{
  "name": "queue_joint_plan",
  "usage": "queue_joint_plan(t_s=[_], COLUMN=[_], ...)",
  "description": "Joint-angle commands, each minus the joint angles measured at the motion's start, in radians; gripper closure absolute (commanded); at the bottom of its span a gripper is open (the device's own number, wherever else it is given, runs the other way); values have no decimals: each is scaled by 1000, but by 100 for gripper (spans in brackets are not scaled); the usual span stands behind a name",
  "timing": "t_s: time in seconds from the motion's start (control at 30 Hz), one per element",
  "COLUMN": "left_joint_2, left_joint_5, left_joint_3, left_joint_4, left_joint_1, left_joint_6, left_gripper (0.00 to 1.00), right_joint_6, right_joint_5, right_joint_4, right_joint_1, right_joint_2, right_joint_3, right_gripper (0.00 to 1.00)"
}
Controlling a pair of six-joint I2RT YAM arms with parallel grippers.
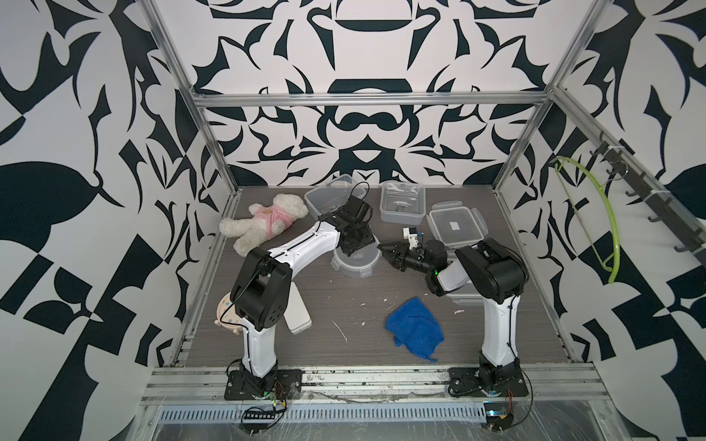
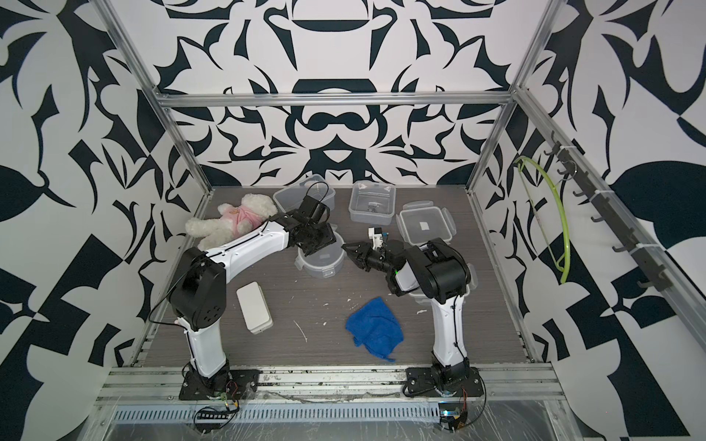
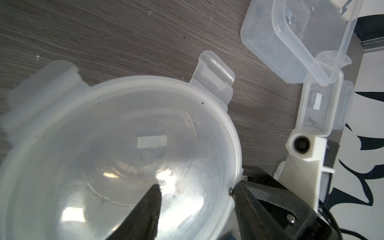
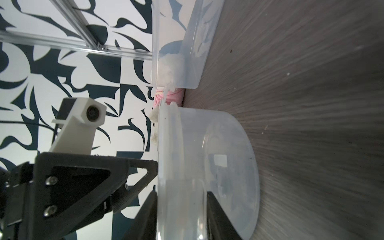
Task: Wipe the insides of the lunch boxes
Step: Open the fastener of the lunch box.
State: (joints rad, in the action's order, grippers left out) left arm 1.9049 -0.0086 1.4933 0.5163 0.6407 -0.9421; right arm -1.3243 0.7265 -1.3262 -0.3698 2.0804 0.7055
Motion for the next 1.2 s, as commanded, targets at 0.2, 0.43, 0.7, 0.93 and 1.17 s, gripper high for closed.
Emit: queue_joint_plan(t_s=[0.2, 0.43, 0.7, 0.93, 1.17], left_joint_2=[143, 140, 135, 103, 40], left_joint_5=[49, 53, 56, 53, 21], left_joint_3=[-97, -120, -124, -100, 24], left_joint_4=[65, 48, 37, 63, 141], left_joint_1=[19, 25, 30, 31, 30], left_joint_6=[-22, -23, -24, -10, 45], left_gripper=[40, 40, 40, 40, 40], right_joint_6=[69, 615, 795, 744, 626], right_joint_5=[17, -253, -487, -354, -182], right_joint_4=[79, 1062, 1427, 1206, 955], right_joint_1=[-17, -77, -146, -124, -41], right_joint_2=[-99, -377, -423, -485, -516], right_joint_3=[11, 143, 294, 168, 49], right_gripper=[96, 100, 100, 64, 51])
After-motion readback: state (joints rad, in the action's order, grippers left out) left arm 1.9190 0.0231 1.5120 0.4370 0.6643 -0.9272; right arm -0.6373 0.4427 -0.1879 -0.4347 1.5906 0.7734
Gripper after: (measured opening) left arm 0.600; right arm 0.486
